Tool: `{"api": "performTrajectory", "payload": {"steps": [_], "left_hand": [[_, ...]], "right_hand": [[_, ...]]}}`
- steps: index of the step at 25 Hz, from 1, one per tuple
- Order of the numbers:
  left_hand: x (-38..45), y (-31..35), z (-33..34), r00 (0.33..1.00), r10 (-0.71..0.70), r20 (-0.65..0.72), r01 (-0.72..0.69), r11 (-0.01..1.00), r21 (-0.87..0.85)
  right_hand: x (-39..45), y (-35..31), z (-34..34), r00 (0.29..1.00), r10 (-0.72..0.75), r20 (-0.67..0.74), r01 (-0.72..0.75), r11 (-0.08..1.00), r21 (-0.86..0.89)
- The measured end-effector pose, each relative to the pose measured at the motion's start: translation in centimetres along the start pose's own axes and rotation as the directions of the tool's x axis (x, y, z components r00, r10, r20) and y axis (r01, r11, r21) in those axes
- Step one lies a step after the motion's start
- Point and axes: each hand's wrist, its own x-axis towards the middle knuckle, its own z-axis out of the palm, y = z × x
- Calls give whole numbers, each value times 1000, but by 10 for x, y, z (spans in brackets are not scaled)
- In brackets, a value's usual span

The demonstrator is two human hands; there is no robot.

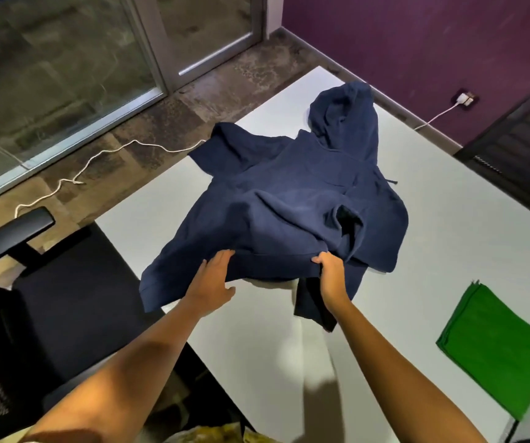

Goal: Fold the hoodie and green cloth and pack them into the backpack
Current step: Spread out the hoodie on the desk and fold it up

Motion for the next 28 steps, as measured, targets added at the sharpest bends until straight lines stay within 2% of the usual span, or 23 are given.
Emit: {"api": "performTrajectory", "payload": {"steps": [2,4,5,7,9,11,14,16,18,20,22,26,28], "left_hand": [[-13,15,3,996,84,-21,-84,996,9],[-28,40,14,953,297,-65,-287,948,136],[-34,54,22,922,382,-67,-364,912,190],[-39,82,38,899,430,-82,-413,895,165],[-30,100,40,935,327,-136,-335,942,-37],[-22,109,29,976,191,-106,-212,946,-245],[-15,105,12,990,138,27,-116,910,-397],[-18,102,-5,987,88,134,-20,898,-440],[-29,106,-23,945,43,324,117,880,-460],[-42,110,-39,864,26,502,218,881,-420],[-49,110,-42,793,-30,609,265,916,-300],[-53,115,-31,706,-178,686,267,963,-26],[-53,119,-23,664,-184,725,219,975,46]], "right_hand": [[-20,-2,-21,997,76,8,-76,989,128],[-48,2,-25,989,135,63,-146,964,223],[-63,4,-22,982,151,117,-174,960,220],[-85,9,-17,955,116,274,-162,975,153],[-97,7,-21,923,88,376,-144,982,123],[-88,9,-33,937,149,315,-195,973,122],[-48,33,-60,956,293,-18,-292,955,55],[-24,44,-77,907,332,-259,-336,941,29],[-12,43,-89,872,325,-366,-366,930,-45],[1,34,-99,904,247,-349,-304,945,-119],[19,22,-106,938,216,-269,-269,947,-177],[60,3,-130,941,265,-209,-314,915,-254],[72,-14,-151,952,157,-264,-273,828,-490]]}}
